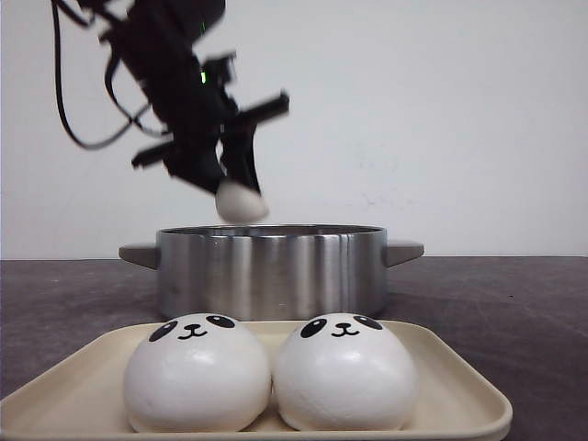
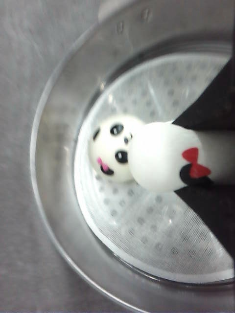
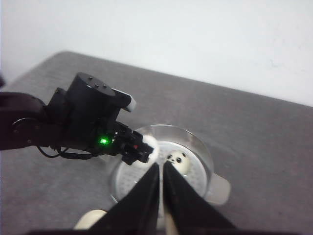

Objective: Steam buns
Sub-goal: 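Carry the bun with the left gripper into the pot and release, then lower the right gripper onto a remaining panda bun and grasp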

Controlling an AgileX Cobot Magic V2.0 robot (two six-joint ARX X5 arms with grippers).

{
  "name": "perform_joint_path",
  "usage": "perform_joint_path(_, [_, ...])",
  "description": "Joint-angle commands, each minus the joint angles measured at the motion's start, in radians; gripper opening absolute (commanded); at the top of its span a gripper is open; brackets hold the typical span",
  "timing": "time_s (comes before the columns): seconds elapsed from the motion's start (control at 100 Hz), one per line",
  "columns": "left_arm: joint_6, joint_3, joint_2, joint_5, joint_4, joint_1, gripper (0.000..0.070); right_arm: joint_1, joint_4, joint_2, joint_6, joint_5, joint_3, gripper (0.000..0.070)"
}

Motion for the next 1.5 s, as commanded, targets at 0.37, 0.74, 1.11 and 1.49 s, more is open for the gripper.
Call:
perform_joint_path(0.37, [0.01,0.02,0.117,-0.002,0.099,0.02,0.0524,0.012,-0.02,0.011,0.004,0.024,0.011,0.0003])
perform_joint_path(0.74, [-0.007,0.072,-0.008,-0.003,0.016,0.018,0.0514,0.0,-0.116,0.037,0.003,0.055,-0.008,0.0003])
perform_joint_path(1.11, [-0.027,0.072,-0.434,-0.003,-0.116,-0.073,0.0511,-0.151,0.113,0.045,0.119,-0.236,-0.396,0.0003])
perform_joint_path(1.49, [-0.027,0.072,-0.705,-0.078,-0.307,-0.264,0.0511,-0.236,0.277,0.145,0.243,-0.641,-0.709,0.0405])
